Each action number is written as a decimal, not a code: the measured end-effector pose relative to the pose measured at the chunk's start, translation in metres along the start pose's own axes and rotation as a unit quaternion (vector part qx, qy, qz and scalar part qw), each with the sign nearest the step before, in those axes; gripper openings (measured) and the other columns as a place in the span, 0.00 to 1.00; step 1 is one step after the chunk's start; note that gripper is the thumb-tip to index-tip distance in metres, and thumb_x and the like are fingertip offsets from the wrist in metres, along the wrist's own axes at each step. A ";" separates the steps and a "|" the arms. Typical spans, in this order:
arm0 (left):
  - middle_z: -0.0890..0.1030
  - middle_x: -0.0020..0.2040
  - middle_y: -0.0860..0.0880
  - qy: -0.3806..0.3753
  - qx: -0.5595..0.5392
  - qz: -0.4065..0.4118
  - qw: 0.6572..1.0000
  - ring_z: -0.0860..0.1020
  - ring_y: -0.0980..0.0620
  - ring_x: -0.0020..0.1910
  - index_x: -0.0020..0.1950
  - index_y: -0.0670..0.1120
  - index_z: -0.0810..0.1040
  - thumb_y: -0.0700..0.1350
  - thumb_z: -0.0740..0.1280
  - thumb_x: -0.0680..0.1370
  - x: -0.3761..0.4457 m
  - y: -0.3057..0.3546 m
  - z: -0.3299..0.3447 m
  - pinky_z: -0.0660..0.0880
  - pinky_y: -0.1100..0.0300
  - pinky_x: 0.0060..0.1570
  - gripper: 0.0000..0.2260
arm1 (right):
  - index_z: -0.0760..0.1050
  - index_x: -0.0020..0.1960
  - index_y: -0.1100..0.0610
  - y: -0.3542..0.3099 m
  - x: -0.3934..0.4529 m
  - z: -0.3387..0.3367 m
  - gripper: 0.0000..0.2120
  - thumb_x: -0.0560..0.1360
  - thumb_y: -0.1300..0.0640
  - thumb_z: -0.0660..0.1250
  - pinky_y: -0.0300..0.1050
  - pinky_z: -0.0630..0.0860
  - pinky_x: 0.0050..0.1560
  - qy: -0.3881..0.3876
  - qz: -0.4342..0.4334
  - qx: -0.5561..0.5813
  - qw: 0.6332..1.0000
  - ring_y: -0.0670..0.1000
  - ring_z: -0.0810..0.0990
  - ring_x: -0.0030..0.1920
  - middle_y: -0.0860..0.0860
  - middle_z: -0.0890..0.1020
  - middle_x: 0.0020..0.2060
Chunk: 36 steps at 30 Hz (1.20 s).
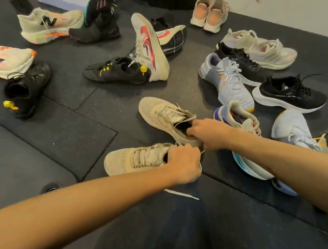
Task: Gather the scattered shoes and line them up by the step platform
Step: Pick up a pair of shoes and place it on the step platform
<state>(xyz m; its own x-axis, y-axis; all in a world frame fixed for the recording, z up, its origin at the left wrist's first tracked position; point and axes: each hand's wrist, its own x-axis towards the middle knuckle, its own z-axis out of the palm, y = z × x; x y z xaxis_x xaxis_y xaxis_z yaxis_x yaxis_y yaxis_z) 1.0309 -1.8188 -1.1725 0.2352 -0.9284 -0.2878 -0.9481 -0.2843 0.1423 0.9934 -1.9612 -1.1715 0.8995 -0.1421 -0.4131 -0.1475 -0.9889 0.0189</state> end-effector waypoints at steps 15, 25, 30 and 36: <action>0.79 0.49 0.42 0.010 0.079 -0.126 0.989 0.75 0.41 0.52 0.50 0.45 0.80 0.45 0.68 0.70 -0.175 -0.111 -0.340 0.65 0.55 0.43 0.10 | 0.78 0.60 0.63 -0.110 -0.090 -0.352 0.18 0.72 0.66 0.61 0.44 0.78 0.40 -0.034 0.020 0.286 0.957 0.57 0.84 0.41 0.62 0.83 0.46; 0.71 0.34 0.48 -0.025 -0.176 -0.270 0.946 0.70 0.46 0.38 0.35 0.46 0.67 0.34 0.64 0.68 -0.425 -0.092 -0.706 0.66 0.55 0.32 0.09 | 0.81 0.51 0.50 -0.204 -0.268 -0.730 0.15 0.70 0.67 0.70 0.42 0.79 0.27 -0.026 -0.138 0.413 0.900 0.52 0.83 0.28 0.46 0.77 0.48; 0.78 0.34 0.47 0.114 -0.176 -0.335 0.919 0.77 0.45 0.35 0.37 0.46 0.70 0.54 0.67 0.73 -0.556 -0.028 -0.796 0.67 0.55 0.35 0.13 | 0.82 0.43 0.44 -0.268 -0.357 -0.844 0.17 0.67 0.66 0.69 0.42 0.80 0.34 0.048 -0.277 0.324 0.903 0.44 0.82 0.37 0.50 0.83 0.46; 0.71 0.33 0.50 0.319 -0.094 -0.444 0.832 0.70 0.47 0.34 0.37 0.50 0.67 0.54 0.71 0.72 -0.704 0.049 -0.841 0.62 0.56 0.34 0.15 | 0.83 0.45 0.46 -0.354 -0.456 -0.929 0.12 0.70 0.63 0.69 0.43 0.79 0.27 0.077 -0.430 0.275 0.857 0.53 0.83 0.31 0.50 0.83 0.47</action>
<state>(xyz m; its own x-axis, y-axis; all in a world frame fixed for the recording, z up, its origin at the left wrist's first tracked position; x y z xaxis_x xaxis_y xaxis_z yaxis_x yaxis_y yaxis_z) 0.9993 -1.3804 -0.1661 0.9477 -0.2534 0.1939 -0.3037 -0.9029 0.3041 1.0174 -1.5874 -0.1437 0.8104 0.5821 0.0661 0.4627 -0.5667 -0.6818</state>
